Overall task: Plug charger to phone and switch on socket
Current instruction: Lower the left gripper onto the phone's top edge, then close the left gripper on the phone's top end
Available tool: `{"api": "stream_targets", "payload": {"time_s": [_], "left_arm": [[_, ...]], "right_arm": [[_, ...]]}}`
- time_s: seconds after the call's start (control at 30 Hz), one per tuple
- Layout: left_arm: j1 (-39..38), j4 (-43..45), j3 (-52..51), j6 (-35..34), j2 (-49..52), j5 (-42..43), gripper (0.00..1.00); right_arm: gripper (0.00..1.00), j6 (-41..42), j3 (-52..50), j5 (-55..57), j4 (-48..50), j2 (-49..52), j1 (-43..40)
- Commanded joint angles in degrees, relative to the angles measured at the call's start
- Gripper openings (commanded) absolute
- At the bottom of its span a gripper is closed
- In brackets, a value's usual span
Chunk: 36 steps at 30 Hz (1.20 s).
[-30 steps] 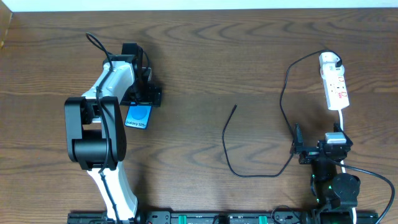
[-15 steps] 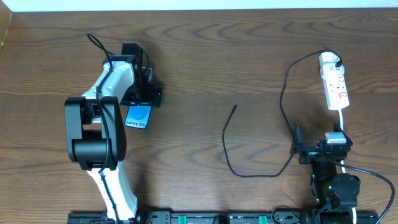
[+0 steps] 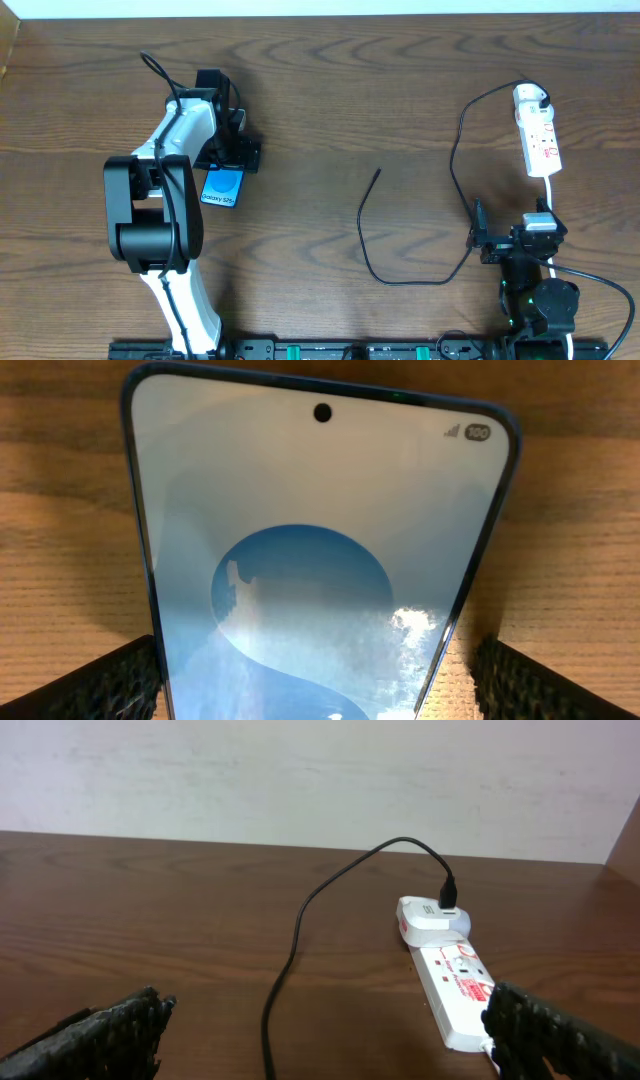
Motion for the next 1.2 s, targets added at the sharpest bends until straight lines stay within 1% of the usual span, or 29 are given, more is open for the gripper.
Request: {"api": "stream_targets", "payload": {"time_s": [0.0,0.2,0.3,0.73,0.77,0.8,0.97,1.13,1.17], "left_arm": [[-0.17,-0.76,-1.7,1.66,0.9,-1.81,0.98],[-0.17,-0.74,-1.7,1.7,0.9,-1.81,0.98],[-0.2,-0.76,-1.7,1.86,0.9,-1.81,0.93],[-0.2,-0.92,-1.7,1.86,0.9,-1.81,0.89],[-0.2,-0.92,-1.7,1.86,0.9,-1.81,0.89],[-0.2,-0.92,-1.7,1.86,0.9,-1.81,0.86],[-0.2,-0.94,-1.7,1.86,0.9,-1.81,0.83],[-0.2,-0.96,-1.7,1.86,0.9,-1.81,0.83],[-0.17,-0.96,-1.7,1.88,0.9,-1.81,0.8]], "right_arm": [[0.99,-0.66,-0.07,0.48,-0.24,-0.24,-0.35],[0.99,-0.66,-0.07,0.48,-0.24,-0.24,-0.35],[0.99,-0.66,-0.07,0.48,-0.24,-0.24,-0.35],[0.99,-0.66,-0.07,0.48,-0.24,-0.24,-0.35],[0.99,-0.66,-0.07,0.48,-0.24,-0.24,-0.35],[0.99,-0.66,-0.07,0.48,-0.24,-0.24,-0.35],[0.99,-0.66,-0.07,0.48,-0.24,-0.24,-0.37],[0.99,-0.66,-0.07,0.48,-0.24,-0.24,-0.37],[0.99,-0.66,-0.07,0.48,-0.24,-0.24,-0.35]]}}
